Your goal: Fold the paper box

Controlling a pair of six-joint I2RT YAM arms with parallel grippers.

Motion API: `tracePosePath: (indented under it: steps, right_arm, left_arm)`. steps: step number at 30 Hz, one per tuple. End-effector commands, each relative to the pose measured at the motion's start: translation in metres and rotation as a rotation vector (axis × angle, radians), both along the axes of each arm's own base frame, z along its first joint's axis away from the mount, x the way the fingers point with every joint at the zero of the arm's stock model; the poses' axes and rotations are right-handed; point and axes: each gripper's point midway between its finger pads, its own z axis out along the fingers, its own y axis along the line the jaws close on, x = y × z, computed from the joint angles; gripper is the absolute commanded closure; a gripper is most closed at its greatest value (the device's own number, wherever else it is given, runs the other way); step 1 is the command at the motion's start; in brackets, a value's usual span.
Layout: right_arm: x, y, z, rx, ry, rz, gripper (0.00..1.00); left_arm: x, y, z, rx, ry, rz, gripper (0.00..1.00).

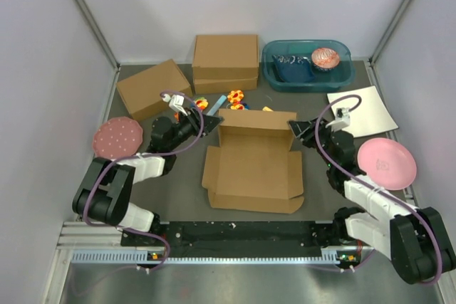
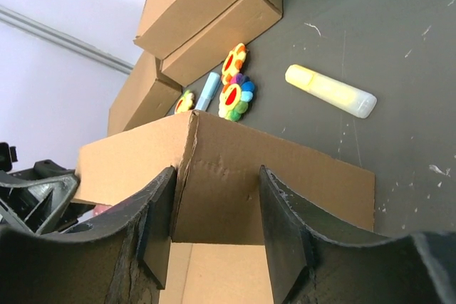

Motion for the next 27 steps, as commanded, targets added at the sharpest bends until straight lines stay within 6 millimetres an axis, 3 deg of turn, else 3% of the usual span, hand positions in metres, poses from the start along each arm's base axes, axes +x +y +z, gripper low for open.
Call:
tracePosePath:
  steps: [1, 7, 13, 21, 27]
  right_arm:
    - [-0.048, -0.026, -0.107, -0.187, 0.414, -0.025, 0.52]
    - [-0.035, -0.029, -0.065, -0.209, 0.334, -0.041, 0.36]
    - [-0.027, -0.035, -0.030, -0.249, 0.272, -0.070, 0.25]
    - [-0.017, -0.042, 0.022, -0.299, 0.173, -0.096, 0.19]
    - [-0.014, -0.046, 0.086, -0.346, 0.040, -0.100, 0.17]
  left_arm:
    - [-0.037, 0.002, -0.084, 0.141, 0.327, -0.057, 0.58]
    - [-0.023, -0.001, -0.047, 0.133, 0.272, -0.048, 0.45]
    - [-0.012, 0.000, -0.024, 0.160, 0.261, -0.023, 0.36]
    - [0.005, 0.011, 0.015, 0.218, 0.204, 0.041, 0.28]
    - [0.010, 0.026, 0.051, 0.248, 0.138, 0.102, 0.23]
